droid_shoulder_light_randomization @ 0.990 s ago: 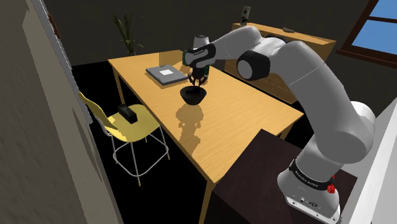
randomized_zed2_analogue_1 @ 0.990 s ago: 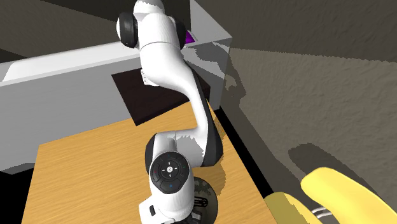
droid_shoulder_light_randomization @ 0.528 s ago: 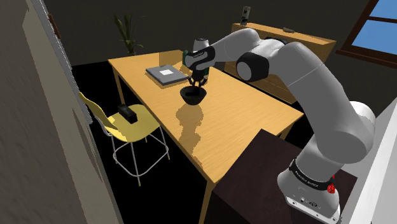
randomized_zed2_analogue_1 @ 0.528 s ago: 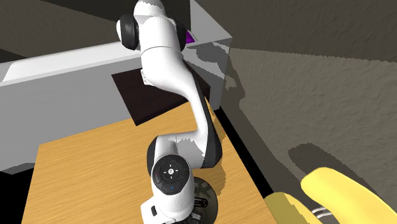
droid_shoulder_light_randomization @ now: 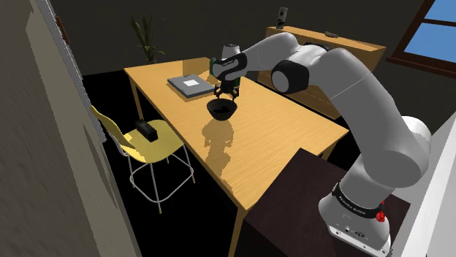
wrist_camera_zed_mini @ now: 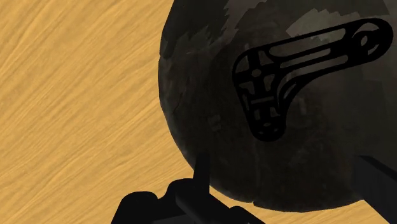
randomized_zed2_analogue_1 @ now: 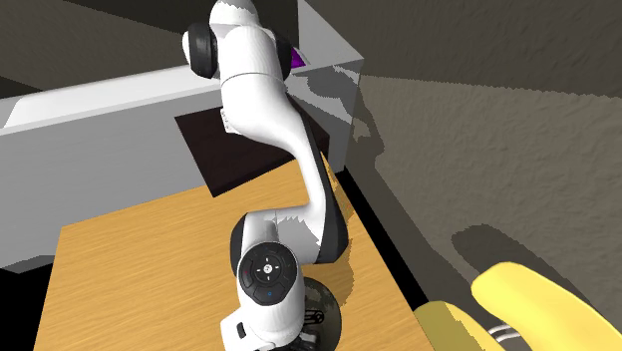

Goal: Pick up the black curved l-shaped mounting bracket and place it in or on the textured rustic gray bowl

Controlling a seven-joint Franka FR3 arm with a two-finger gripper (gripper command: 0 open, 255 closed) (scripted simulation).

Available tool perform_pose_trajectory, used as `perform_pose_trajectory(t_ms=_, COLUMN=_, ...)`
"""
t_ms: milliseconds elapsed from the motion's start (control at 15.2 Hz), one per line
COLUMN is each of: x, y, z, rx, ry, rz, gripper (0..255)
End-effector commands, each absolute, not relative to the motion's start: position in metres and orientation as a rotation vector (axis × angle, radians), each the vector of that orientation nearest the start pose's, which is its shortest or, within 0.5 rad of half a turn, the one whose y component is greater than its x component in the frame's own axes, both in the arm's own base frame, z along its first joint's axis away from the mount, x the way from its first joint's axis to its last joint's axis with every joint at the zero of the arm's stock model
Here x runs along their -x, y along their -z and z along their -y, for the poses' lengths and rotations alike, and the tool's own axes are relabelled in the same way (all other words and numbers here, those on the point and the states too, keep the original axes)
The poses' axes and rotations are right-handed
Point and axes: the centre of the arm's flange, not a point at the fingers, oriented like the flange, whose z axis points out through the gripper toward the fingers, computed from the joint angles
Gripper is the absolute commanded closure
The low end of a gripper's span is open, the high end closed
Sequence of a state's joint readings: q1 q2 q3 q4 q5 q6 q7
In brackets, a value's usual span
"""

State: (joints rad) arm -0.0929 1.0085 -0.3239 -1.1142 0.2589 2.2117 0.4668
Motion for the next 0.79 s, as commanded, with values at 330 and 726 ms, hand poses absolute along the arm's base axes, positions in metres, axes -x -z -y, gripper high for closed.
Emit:
perform_pose_trajectory(t_ms=330, x=-0.743, y=-0.273, z=0.225, rx=2.886, ry=0.216, rz=-1.329, gripper=0)
perform_pose_trajectory(t_ms=726, x=-0.743, y=-0.273, z=0.225, rx=2.886, ry=0.216, rz=-1.329, gripper=0)
